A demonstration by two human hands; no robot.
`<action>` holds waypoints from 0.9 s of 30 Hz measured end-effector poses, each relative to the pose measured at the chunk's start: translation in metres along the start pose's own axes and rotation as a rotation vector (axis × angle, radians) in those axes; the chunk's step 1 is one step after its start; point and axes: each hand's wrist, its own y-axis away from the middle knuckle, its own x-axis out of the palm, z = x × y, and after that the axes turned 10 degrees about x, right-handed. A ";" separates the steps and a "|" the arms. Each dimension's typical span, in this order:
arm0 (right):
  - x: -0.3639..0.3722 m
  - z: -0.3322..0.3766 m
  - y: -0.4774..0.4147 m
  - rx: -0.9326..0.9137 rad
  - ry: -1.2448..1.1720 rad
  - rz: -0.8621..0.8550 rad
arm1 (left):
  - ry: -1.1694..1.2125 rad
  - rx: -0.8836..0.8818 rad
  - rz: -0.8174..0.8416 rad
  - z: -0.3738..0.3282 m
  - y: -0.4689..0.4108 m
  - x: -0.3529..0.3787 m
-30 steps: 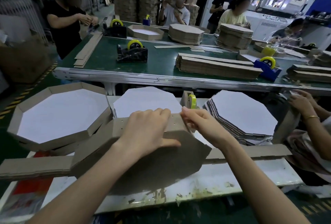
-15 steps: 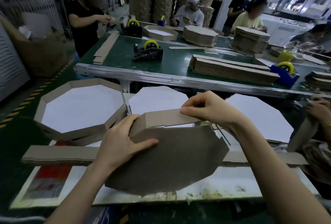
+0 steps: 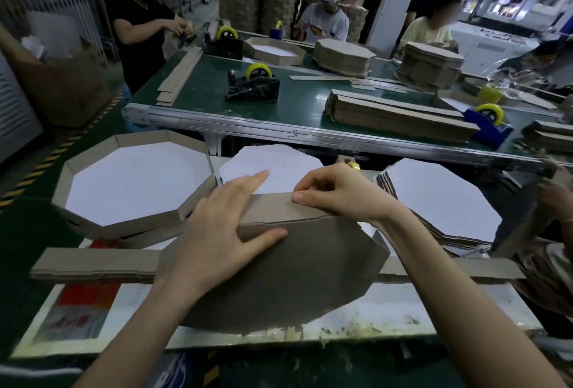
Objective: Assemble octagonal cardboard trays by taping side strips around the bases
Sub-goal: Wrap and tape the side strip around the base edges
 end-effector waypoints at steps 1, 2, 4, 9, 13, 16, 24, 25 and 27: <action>0.001 0.000 0.000 -0.002 0.004 -0.009 | -0.017 0.039 0.015 -0.006 -0.006 0.000; 0.000 0.000 0.000 -0.005 0.010 -0.025 | -0.029 0.066 0.027 -0.010 -0.009 0.001; -0.003 -0.004 0.002 0.002 0.010 -0.060 | -0.033 0.094 0.030 -0.013 -0.012 0.000; -0.007 -0.020 0.012 0.055 -0.104 -0.009 | 0.039 0.136 -0.009 -0.015 -0.013 0.003; -0.018 -0.037 0.004 0.120 -0.252 -0.121 | 0.057 0.164 -0.030 -0.015 -0.018 0.004; -0.034 -0.071 -0.018 0.289 -0.495 -0.404 | 0.061 0.150 -0.040 -0.007 -0.019 0.000; -0.043 -0.196 -0.092 0.813 -0.406 -0.449 | 0.056 0.116 0.034 0.007 -0.033 0.000; -0.042 -0.207 -0.099 0.847 -0.402 -0.427 | 0.067 0.112 0.049 0.007 -0.037 0.001; -0.039 -0.227 -0.115 0.888 -0.384 -0.397 | 0.094 0.112 0.068 0.007 -0.044 0.004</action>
